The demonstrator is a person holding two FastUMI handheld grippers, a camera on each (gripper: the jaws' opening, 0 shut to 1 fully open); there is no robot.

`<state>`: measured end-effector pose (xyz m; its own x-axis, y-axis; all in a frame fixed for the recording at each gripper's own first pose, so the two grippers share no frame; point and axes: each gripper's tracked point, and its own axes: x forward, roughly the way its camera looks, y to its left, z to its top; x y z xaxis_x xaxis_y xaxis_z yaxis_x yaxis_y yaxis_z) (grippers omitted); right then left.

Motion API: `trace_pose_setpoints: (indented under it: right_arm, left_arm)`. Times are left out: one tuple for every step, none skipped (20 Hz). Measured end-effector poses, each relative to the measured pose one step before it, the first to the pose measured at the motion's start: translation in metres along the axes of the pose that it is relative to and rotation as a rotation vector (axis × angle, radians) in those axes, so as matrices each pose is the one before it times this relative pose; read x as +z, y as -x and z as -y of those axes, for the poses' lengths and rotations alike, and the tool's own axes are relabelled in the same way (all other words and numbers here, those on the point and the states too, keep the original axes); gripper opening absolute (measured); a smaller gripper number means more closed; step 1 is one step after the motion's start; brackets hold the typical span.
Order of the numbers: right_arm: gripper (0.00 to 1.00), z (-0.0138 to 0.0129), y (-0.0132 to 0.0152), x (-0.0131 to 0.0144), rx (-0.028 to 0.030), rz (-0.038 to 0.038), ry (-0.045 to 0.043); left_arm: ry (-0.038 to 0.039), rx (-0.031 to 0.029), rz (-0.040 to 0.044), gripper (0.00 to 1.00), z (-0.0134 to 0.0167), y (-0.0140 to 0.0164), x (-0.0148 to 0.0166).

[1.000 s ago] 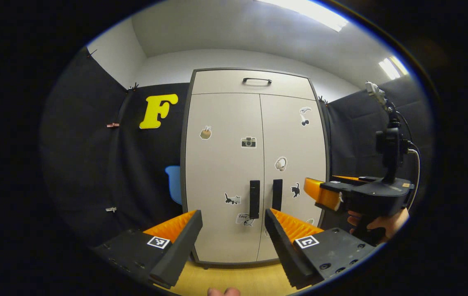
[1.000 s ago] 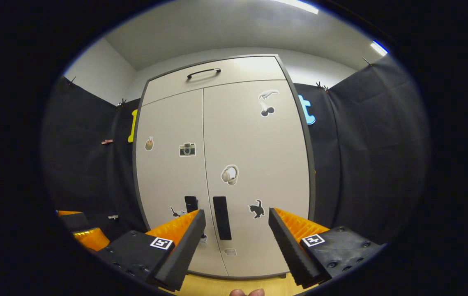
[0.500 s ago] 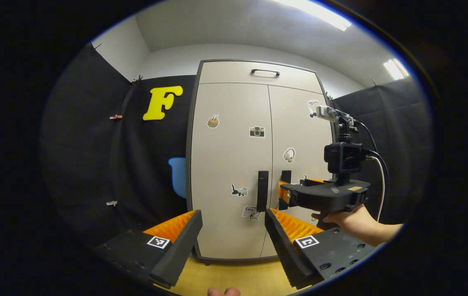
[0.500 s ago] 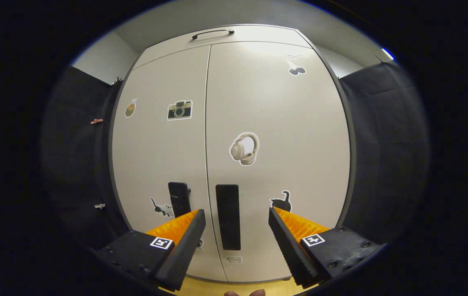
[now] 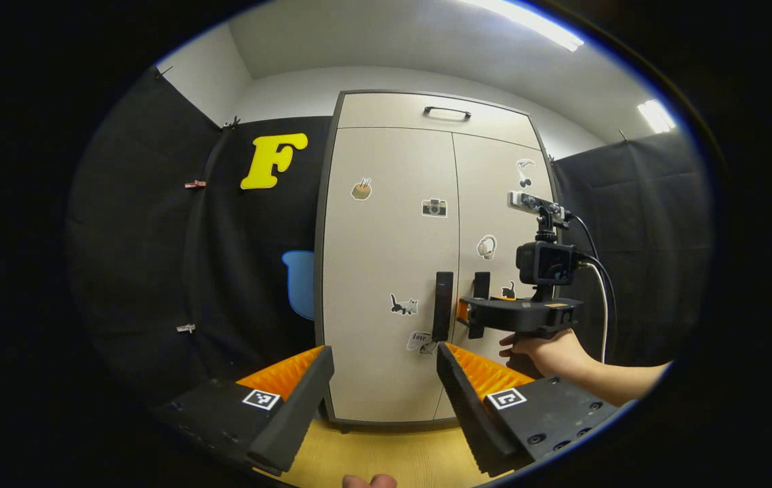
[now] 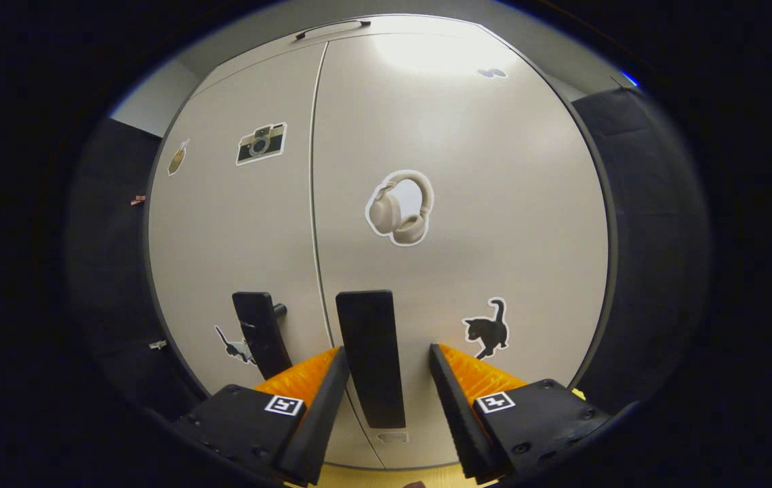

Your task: Open the right door of the double-door shoe cabinet with the right hand, and open the left door with the left hand.

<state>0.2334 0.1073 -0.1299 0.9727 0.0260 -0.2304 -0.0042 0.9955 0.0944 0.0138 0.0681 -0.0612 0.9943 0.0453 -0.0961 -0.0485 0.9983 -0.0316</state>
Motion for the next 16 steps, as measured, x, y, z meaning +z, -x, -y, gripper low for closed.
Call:
trace_pose_setpoints:
  right_arm:
    - [0.67, -0.0036, -0.00086, -0.00285, 0.00327, -0.01418, -0.00237]
    - [0.5, -0.0013, 0.00169, -0.00415, -0.00764, -0.01583, 0.01078]
    - [0.45, -0.00101, -0.00339, -0.00555, -0.00732, -0.02506, 0.0231]
    - [0.51, 0.00004, 0.00047, -0.00439, -0.00985, -0.00932, 0.03635]
    - [0.46, -0.00014, 0.00003, -0.00003, -0.01064, 0.01016, 0.04834]
    - [0.47, 0.00286, -0.00336, 0.00036, -0.01582, 0.00386, 0.01211]
    - [0.31, -0.00172, 0.0025, -0.00101, -0.00164, -0.00017, -0.02293]
    - [0.35, 0.00214, 0.00057, 0.00087, -0.00504, -0.00684, -0.03005]
    - [0.31, -0.0003, -0.00186, -0.00177, 0.00197, -0.00604, -0.01231]
    - [0.21, -0.0002, 0.00386, 0.00227, 0.00165, -0.00358, 0.00861]
    - [0.21, 0.00065, -0.00079, -0.00159, -0.00324, 0.00008, 0.00561]
    - [0.17, 0.0009, 0.00087, 0.00019, -0.00166, 0.00909, 0.00088]
    - [0.17, -0.00077, 0.00258, 0.00093, 0.00297, 0.00963, -0.01135]
    - [0.17, 0.00019, 0.00372, 0.00054, 0.00929, 0.00697, -0.00387]
    - [0.17, 0.00044, 0.00359, 0.00084, 0.01361, 0.00776, 0.00245]
    - [0.17, 0.00082, 0.0038, 0.00064, 0.01561, 0.00428, -0.00105]
  left_arm:
    - [0.00183, -0.00011, -0.00116, 0.95, -0.00094, -0.00057, -0.00028]
    - [0.00068, 0.00025, 0.00083, 0.95, -0.00015, 0.00035, 0.00053]
    - [0.00162, 0.00045, 0.00325, 0.95, -0.0002, 0.00102, 0.00085]
    - [0.00334, 0.00071, 0.00339, 0.95, 0.00028, 0.00123, 0.00151]
    - [0.00393, 0.00092, 0.00157, 0.95, -0.00057, 0.0012, -0.00035]
    - [0.00307, 0.00145, 0.00012, 0.95, -0.00056, 0.00152, -0.00015]
    - [0.00108, 0.00222, -0.00075, 0.95, -0.00064, 0.00207, -0.00081]
    - [0.00057, 0.00483, -0.00041, 0.95, -0.00119, 0.00204, -0.00032]
    - [0.0022, 0.00345, -0.00193, 0.95, -0.00058, 0.00321, -0.00116]
    - [0.00341, 0.00341, -0.00154, 0.95, -0.0004, 0.00243, 0.00007]
    - [0.00353, 0.00219, -0.00141, 0.95, 0.00017, 0.00257, -0.0005]
    - [0.00119, 0.00306, 0.00035, 0.95, -0.00039, 0.00234, 0.00076]
    - [-0.00147, 0.00618, 0.00128, 0.95, -0.00144, 0.00259, 0.00019]
    - [-0.00127, 0.00821, 0.00367, 0.95, -0.00194, 0.00302, 0.00128]
    - [0.00093, 0.00693, -0.00004, 0.95, -0.00101, 0.00138, 0.00013]
    - [0.00346, 0.0062, -0.00059, 0.95, -0.00039, 0.0021, -0.00018]
